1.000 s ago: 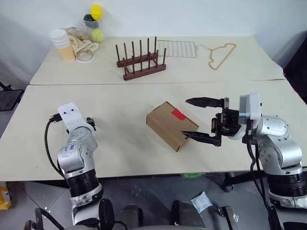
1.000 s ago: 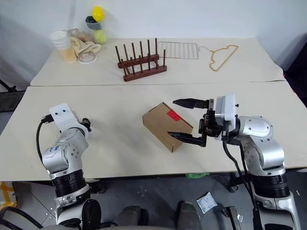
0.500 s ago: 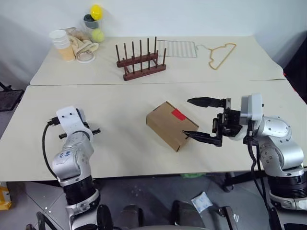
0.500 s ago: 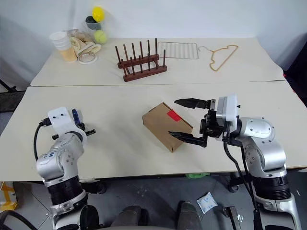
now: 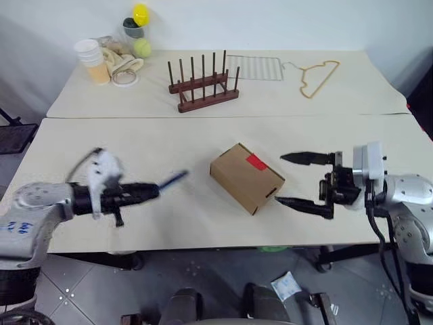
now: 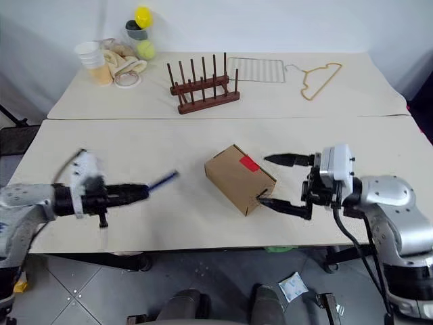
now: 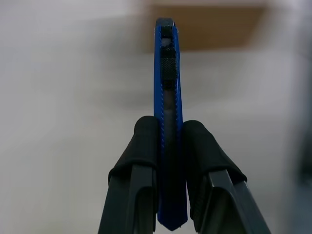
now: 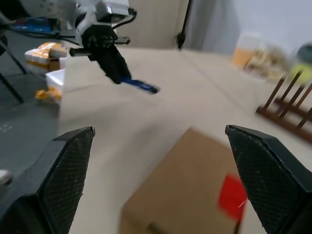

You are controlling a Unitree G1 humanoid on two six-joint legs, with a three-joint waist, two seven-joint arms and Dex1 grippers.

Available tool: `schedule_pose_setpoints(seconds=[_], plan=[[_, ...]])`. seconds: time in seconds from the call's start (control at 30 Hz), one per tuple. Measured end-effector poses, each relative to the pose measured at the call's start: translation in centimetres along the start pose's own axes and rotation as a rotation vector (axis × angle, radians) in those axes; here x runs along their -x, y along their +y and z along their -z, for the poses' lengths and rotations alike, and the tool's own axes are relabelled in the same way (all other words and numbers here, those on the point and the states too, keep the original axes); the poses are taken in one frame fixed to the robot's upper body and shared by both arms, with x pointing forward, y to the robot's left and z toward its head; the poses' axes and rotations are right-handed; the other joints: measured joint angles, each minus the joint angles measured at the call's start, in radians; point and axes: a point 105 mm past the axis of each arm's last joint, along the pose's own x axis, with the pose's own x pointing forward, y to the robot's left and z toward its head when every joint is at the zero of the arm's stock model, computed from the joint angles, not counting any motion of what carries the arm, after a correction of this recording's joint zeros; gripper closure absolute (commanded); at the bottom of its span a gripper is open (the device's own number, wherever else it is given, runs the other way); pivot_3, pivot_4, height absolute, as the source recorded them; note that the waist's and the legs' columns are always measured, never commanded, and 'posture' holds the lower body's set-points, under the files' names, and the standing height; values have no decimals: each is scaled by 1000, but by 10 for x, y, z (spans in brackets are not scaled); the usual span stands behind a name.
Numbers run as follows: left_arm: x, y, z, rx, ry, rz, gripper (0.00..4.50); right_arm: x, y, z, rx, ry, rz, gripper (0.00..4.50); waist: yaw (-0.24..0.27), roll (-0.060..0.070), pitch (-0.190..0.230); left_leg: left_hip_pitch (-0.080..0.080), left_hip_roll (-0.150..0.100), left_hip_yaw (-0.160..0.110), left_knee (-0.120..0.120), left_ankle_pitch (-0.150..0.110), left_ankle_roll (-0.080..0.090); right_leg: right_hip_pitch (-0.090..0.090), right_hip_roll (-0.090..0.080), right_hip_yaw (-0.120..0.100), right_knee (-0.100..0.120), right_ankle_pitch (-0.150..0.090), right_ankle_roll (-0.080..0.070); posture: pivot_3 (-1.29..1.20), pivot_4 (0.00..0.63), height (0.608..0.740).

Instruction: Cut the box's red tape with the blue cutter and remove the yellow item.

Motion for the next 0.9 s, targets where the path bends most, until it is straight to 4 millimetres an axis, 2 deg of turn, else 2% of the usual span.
schedule_pose_setpoints(seconds=[0.1, 0.2, 0.27, 0.33, 0.4, 0.5, 0.57, 0.67, 0.87, 0.9], plan=[[-40, -13, -3, -82, 8, 166, 4026, 2, 11, 7, -39, 54, -1, 0, -1, 0, 0, 0, 0, 1, 0, 1, 1, -1, 1, 0, 2, 0, 0, 0, 150, 740], [-68, -26, 9, -187, 122, 306, 4026, 4, 19, 7, -71, 89, 6, 0, -4, 0, 0, 0, 0, 7, 0, 1, 1, -1, 2, 0, 2, 0, 0, 0, 150, 740], [-84, -26, 10, -196, 142, 323, 4026, 8, 24, 12, -104, 145, 17, 0, -2, 0, 0, 0, 0, 10, 0, 1, 2, -1, 2, 0, 2, 0, 0, 0, 150, 740], [-104, -22, 3, -225, 140, 296, 4026, 10, 32, 18, -140, 194, 23, 0, 2, -2, 1, -2, 0, 9, 1, 1, 2, -2, 2, 0, 2, 0, 1, 0, 150, 740], [-110, -22, 0, -262, 166, 295, 4026, 13, 41, 22, -158, 219, 21, 0, 3, -3, 1, -2, -1, 9, 1, 1, 3, -1, 1, 0, 2, 1, 1, 0, 150, 740], [-115, -21, -3, -236, 188, 283, 4033, 17, 47, 32, -181, 262, 29, 602, 5, -3, 1, -1, -1, 9, 2, 2, 4, -1, 1, 0, 2, 1, 2, 0, 150, 740], [-116, -25, -4, -216, 209, 285, 4033, 16, 50, 40, -171, 301, 30, 1244, 6, -3, 1, -1, -1, 6, 2, 2, 4, 0, 1, 0, 2, 1, 2, 0, 150, 740], [-118, -33, -7, -198, 245, 307, 4033, 4, 53, 54, -156, 358, 9, 2381, 5, -3, 1, 0, -1, 2, 2, 2, 4, 0, 1, 1, 2, 1, 2, 0, 150, 740], [-120, -36, -9, -189, 282, 313, 4033, -18, 48, 63, -88, 414, -26, 4446, 6, -3, 1, -1, -1, -1, 2, 2, 4, 0, 1, 0, 1, 1, 2, 0, 150, 740], [-120, -36, -9, -187, 285, 312, 4033, -21, 48, 65, -88, 421, -28, 4478, 6, -3, 1, -1, -1, -1, 2, 2, 4, 0, 1, 0, 1, 1, 2, 0, 150, 740]])
